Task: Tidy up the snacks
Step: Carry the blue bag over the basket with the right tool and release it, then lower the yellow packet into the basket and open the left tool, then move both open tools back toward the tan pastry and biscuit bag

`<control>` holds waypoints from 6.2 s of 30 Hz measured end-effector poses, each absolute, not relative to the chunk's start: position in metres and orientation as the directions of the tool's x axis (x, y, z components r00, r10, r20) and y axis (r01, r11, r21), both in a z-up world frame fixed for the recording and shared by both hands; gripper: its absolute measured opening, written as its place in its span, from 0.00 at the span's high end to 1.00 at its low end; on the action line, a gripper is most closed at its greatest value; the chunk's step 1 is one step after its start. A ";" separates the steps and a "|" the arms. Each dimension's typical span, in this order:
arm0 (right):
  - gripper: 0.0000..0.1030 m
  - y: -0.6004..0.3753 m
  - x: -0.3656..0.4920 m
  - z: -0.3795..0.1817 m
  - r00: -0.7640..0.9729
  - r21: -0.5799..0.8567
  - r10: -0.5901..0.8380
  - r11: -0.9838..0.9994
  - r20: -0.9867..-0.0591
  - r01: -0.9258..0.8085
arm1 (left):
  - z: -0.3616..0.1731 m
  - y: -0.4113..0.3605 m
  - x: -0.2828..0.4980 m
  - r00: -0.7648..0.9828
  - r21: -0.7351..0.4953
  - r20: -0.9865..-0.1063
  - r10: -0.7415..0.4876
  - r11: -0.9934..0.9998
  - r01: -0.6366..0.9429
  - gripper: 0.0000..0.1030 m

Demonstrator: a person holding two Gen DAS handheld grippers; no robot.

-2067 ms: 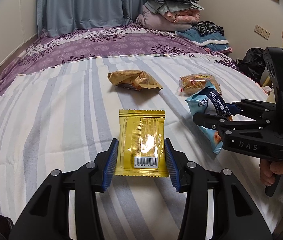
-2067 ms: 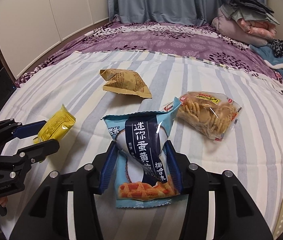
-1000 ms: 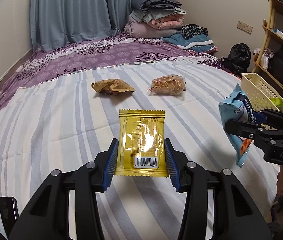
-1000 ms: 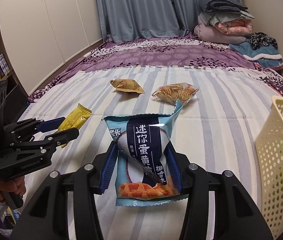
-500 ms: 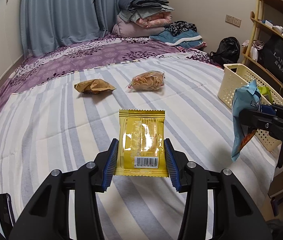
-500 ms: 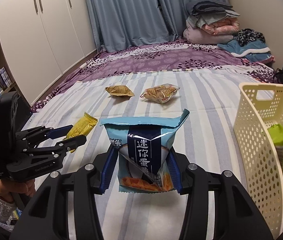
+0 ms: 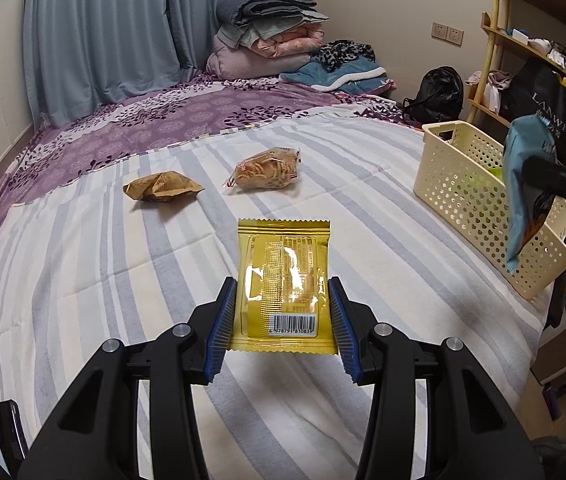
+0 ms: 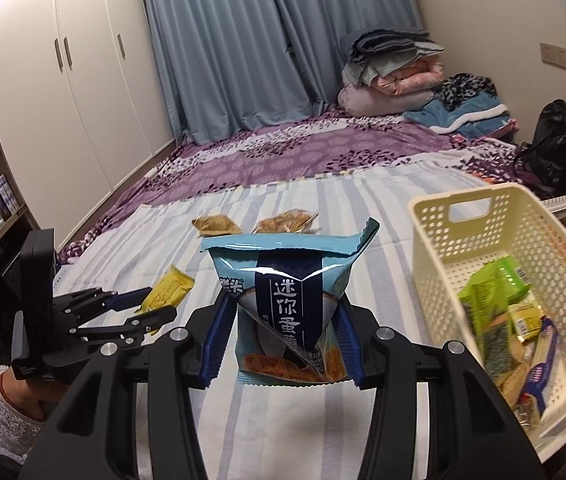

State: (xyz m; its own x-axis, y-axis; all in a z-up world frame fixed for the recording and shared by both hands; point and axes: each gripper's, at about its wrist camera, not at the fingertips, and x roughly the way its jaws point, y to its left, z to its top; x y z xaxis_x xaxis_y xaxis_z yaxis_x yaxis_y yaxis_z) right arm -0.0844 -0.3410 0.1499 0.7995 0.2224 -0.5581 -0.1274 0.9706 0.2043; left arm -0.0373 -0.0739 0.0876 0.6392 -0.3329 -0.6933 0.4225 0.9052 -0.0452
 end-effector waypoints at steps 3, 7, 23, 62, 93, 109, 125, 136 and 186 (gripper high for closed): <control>0.54 -0.358 -0.089 0.157 0.818 0.198 0.185 0.976 -0.545 -0.088 | 0.089 -0.079 -0.038 0.638 -0.043 -0.692 -0.338 0.901 0.432 0.55; 0.54 -0.383 -0.098 0.160 0.832 0.194 0.122 0.981 -0.540 -0.018 | 0.090 -0.085 -0.038 0.636 -0.039 -0.691 -0.345 0.896 0.443 0.55; 0.54 -0.470 -0.115 0.139 0.793 0.183 -0.090 0.952 -0.602 0.247 | 0.092 -0.110 -0.039 0.618 -0.027 -0.695 -0.368 0.872 0.488 0.55; 0.35 -0.506 -0.135 0.126 0.774 0.180 -0.203 0.908 -0.599 0.377 | 0.138 -0.181 -0.055 0.610 0.026 -0.636 -0.472 0.777 0.629 0.54; 0.34 -0.537 -0.161 0.131 0.757 0.115 -0.359 0.863 -0.546 0.492 | 0.156 -0.334 -0.118 0.397 0.025 -0.633 -0.664 0.496 0.868 0.55; 0.34 -0.542 -0.160 0.128 0.750 0.113 -0.367 0.857 -0.550 0.502 | 0.139 -0.355 -0.108 0.347 -0.016 -0.660 -0.666 0.474 0.880 0.55; 0.34 -0.537 -0.155 0.129 0.748 0.101 -0.366 0.862 -0.553 0.496 | 0.138 -0.344 -0.095 0.383 -0.034 -0.657 -0.650 0.533 0.845 0.13; 0.13 -0.531 -0.159 0.137 0.758 0.117 -0.373 0.856 -0.535 0.504 | 0.138 -0.332 -0.087 0.429 -0.028 -0.669 -0.607 0.597 0.802 0.03; 0.05 -0.370 -0.092 0.156 0.806 -0.001 -0.152 0.983 -0.572 0.184 | 0.130 -0.141 -0.035 0.650 -0.082 -0.632 -0.421 0.871 0.485 0.03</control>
